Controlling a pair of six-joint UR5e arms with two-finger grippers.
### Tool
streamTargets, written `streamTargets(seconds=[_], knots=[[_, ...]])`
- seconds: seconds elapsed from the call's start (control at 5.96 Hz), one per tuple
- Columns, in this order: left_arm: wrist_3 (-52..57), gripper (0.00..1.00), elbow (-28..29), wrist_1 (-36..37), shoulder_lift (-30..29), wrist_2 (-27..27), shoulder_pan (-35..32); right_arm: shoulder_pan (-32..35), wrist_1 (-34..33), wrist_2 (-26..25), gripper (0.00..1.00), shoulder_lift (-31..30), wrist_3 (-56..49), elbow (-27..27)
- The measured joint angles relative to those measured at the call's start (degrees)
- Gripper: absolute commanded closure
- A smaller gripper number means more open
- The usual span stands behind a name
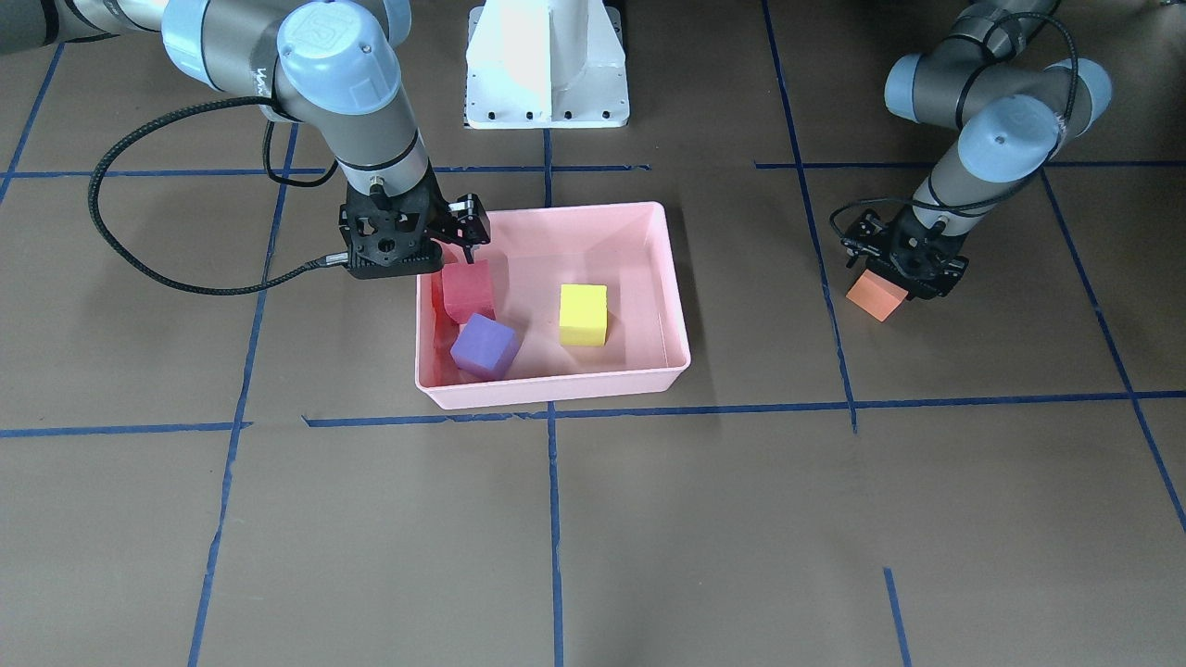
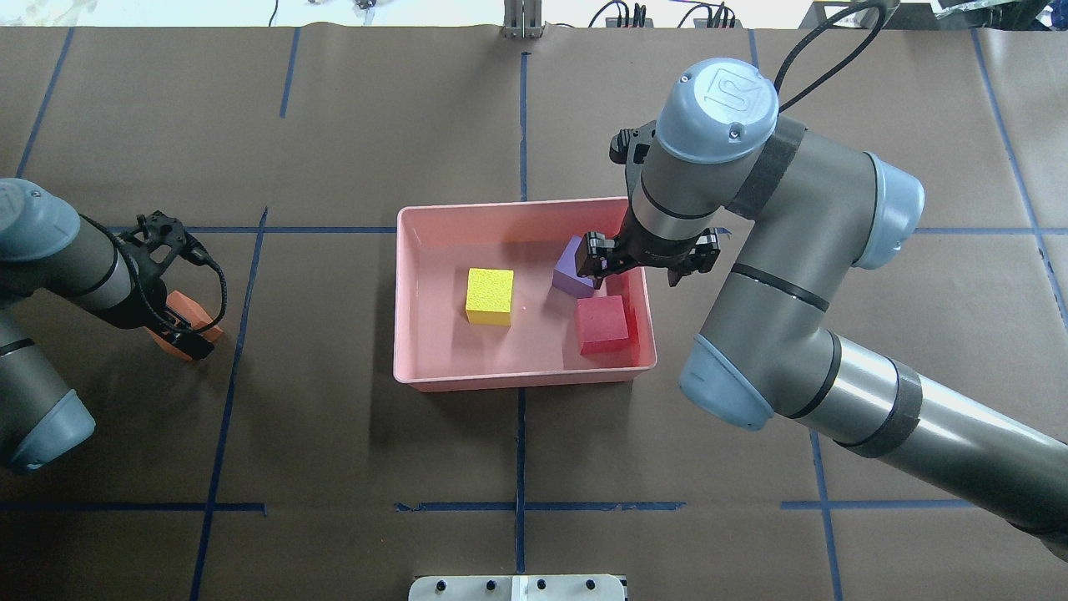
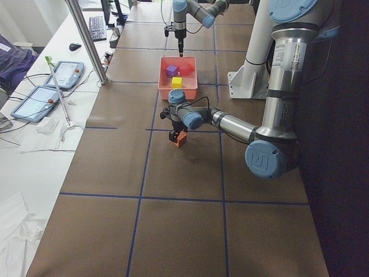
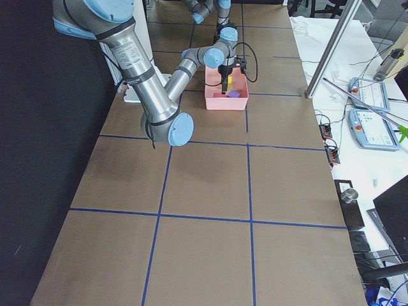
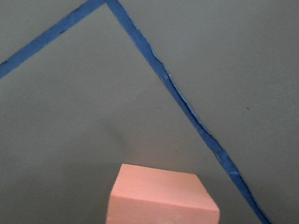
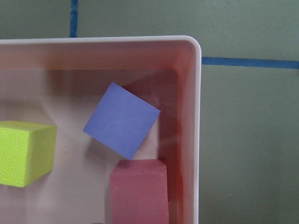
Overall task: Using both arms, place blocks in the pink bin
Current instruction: 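Close the left gripper on the orange cube and lift it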
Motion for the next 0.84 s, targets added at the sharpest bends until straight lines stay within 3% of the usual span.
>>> streamTargets(seconds=[0.17,0.34,0.84], knots=[[0.0,0.43,1.4,0.0,-1.2,0.0,0.3,0.0,0.0,0.0,0.0,0.0,0.0,0.0],[0.1,0.47,2.1,0.2,-1.8,-0.1,0.4,0.0,0.0,0.0,0.0,0.0,0.0,0.0],[0.1,0.46,0.0,2.2,-2.7,-0.3,-0.6,0.0,0.0,0.0,0.0,-0.2,0.1,1.1]])
